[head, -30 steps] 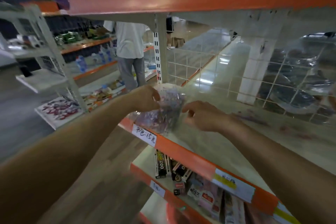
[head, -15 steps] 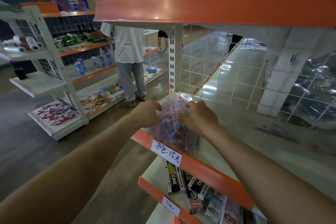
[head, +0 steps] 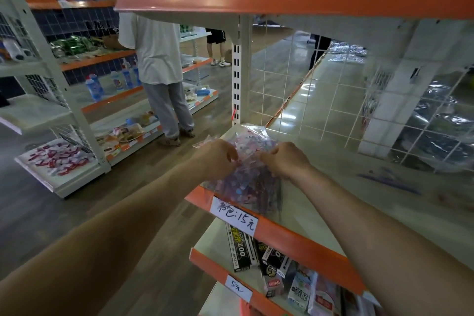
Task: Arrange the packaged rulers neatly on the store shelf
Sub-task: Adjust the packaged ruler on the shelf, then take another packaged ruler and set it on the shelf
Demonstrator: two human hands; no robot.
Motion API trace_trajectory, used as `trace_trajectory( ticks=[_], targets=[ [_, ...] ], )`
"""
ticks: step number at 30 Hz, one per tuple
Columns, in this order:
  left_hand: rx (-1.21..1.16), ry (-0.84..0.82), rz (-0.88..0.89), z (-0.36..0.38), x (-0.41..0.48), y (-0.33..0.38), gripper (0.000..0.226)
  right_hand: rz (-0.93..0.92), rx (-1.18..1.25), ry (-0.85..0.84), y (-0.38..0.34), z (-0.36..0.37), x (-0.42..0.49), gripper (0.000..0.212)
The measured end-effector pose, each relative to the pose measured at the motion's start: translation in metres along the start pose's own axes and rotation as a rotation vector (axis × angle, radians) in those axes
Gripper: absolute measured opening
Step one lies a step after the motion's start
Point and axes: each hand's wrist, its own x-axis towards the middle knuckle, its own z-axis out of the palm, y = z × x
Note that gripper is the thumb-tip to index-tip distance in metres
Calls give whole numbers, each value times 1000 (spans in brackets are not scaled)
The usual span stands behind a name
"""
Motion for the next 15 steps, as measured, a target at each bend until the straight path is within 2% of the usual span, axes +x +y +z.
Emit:
trace_trajectory(
  ticks=[3,6,9,11,15],
  targets=[
    [-43,48,21,-13,5,-7,23,6,-56,-14,1,-1,0,41],
    [-195,191,-114,-33,23,-37,32,21,-34,-62,5,-2,1,37],
    [-146,24,-289,-32,34,-60,47,15,-37,-53,7,-1,2,27],
    [-123,-103,-316,-24,35,-59,51,10,-39,-48,8,0,4,29],
    [-164,-124,-266,-9,36,-50,46,14,-62,-40,10,2,9,41]
  ],
)
